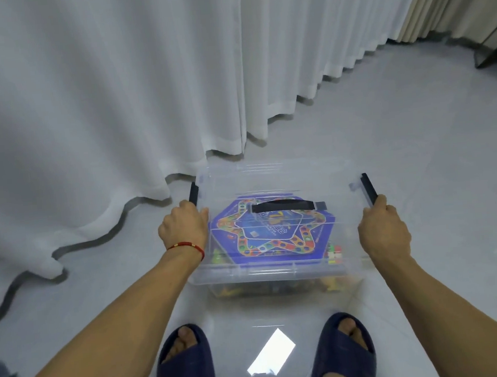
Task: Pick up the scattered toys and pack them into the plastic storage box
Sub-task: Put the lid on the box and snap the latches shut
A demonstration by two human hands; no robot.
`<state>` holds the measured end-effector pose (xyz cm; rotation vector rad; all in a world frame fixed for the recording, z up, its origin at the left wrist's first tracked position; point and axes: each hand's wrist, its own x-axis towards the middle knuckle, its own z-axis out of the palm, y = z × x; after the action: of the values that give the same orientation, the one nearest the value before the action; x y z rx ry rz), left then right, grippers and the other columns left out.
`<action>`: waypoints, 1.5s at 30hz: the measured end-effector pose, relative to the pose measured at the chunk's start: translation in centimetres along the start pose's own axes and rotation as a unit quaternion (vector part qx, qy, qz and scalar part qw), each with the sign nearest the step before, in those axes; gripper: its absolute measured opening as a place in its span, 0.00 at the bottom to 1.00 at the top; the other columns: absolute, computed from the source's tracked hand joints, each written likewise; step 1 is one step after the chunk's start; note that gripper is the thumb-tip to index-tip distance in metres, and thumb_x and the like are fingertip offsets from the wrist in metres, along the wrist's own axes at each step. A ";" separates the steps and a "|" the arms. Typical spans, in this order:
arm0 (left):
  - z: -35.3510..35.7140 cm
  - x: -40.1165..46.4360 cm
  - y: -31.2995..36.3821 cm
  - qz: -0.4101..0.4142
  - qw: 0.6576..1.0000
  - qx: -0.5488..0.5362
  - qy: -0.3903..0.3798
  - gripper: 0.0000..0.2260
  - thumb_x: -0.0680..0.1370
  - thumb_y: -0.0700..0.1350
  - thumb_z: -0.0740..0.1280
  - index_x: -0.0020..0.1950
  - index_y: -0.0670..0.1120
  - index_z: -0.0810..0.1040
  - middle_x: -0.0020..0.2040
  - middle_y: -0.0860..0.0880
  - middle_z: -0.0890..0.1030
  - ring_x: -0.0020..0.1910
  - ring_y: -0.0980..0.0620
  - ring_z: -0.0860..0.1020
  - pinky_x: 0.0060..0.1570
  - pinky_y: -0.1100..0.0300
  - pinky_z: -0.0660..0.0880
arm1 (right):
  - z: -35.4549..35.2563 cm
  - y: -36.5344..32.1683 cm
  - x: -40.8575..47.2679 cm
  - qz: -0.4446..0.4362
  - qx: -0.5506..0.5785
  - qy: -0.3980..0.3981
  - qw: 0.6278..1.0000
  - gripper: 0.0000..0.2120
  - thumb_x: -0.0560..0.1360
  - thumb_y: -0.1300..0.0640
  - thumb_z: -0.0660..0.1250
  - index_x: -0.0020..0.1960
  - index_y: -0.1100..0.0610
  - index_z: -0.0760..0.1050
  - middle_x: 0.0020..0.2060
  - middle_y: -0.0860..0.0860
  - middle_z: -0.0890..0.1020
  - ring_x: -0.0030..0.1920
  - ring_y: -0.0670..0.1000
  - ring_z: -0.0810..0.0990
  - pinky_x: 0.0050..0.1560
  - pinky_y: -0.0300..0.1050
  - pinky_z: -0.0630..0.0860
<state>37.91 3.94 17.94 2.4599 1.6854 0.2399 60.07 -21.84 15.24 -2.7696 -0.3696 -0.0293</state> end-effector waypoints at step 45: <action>-33.8 -20.9 -58.4 -0.452 0.683 -0.553 0.153 0.23 0.73 0.61 0.60 0.38 0.40 0.74 0.34 0.41 0.75 0.25 0.45 0.70 0.28 0.61 0.68 | -11.8 -46.6 -39.8 -0.177 0.241 -0.584 0.754 0.21 0.74 0.44 0.58 0.44 0.63 0.72 0.34 0.57 0.72 0.31 0.57 0.72 0.33 0.46 0.71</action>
<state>-29.87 6.42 37.51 0.6217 1.7811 1.1279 9.89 6.43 39.33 -1.8105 -1.0014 1.5046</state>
